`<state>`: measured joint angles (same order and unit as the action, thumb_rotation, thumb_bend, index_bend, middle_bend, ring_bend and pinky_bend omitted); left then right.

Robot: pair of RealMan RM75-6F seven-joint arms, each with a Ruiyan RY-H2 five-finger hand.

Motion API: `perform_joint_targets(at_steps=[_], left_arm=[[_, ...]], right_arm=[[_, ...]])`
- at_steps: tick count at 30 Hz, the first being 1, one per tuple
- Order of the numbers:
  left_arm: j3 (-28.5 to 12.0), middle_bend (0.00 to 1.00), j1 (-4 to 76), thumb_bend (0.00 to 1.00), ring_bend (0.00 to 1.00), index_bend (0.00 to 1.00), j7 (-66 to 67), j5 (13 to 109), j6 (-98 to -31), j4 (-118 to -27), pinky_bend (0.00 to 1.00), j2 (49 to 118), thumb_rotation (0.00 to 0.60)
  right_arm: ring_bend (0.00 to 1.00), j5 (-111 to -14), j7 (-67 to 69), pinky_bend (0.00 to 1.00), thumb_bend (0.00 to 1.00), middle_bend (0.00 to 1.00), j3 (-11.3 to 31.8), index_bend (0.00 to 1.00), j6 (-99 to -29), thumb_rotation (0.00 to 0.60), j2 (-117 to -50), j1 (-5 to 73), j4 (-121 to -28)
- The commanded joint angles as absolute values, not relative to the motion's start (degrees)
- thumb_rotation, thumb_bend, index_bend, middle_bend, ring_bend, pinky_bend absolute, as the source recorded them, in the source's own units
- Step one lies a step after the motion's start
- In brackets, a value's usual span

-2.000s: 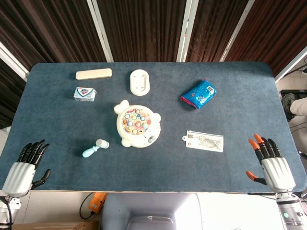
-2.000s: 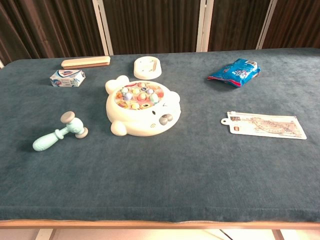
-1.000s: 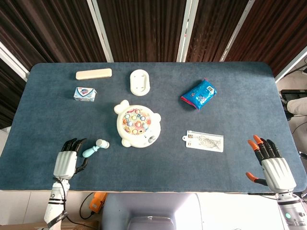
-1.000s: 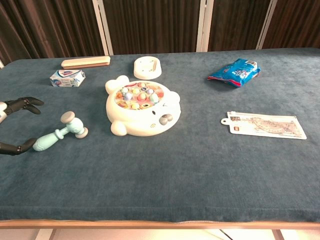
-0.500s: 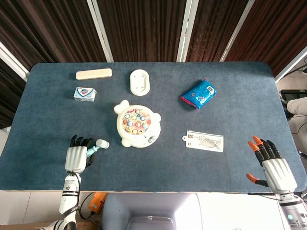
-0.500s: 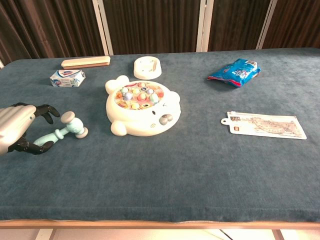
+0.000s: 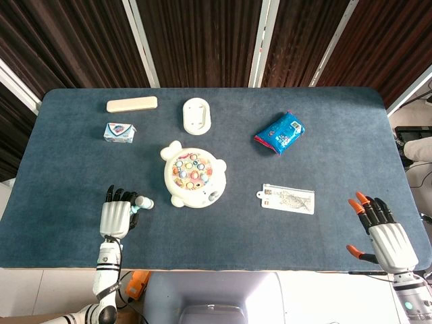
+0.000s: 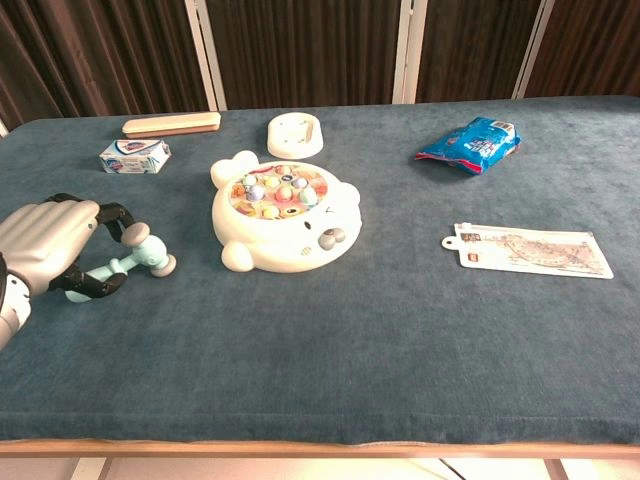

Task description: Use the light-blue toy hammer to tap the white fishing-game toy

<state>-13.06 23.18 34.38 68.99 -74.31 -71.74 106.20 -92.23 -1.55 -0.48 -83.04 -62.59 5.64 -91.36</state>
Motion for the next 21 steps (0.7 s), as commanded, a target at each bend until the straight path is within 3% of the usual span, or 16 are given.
perform_joint_targets(at_steps=[1, 21], left_arm=[[-13.3, 0.35, 23.7, 0.31, 0.20, 0.34, 35.1, 68.4, -74.2, -71.4, 0.10, 106.6, 0.599], [-13.6, 0.42, 25.6, 0.36, 0.27, 0.41, 35.1, 66.2, -73.5, -69.3, 0.09, 108.0, 0.600]], right_arm=[[0.00, -92.2, -1.5, 0.00, 0.27, 0.00, -0.5, 0.00, -83.0, 0.600, -62.6, 5.7, -91.4], [0.00, -92.2, -1.0, 0.00, 0.27, 0.00, -0.4, 0.00, -83.2, 0.600, -62.3, 5.5, -91.3]])
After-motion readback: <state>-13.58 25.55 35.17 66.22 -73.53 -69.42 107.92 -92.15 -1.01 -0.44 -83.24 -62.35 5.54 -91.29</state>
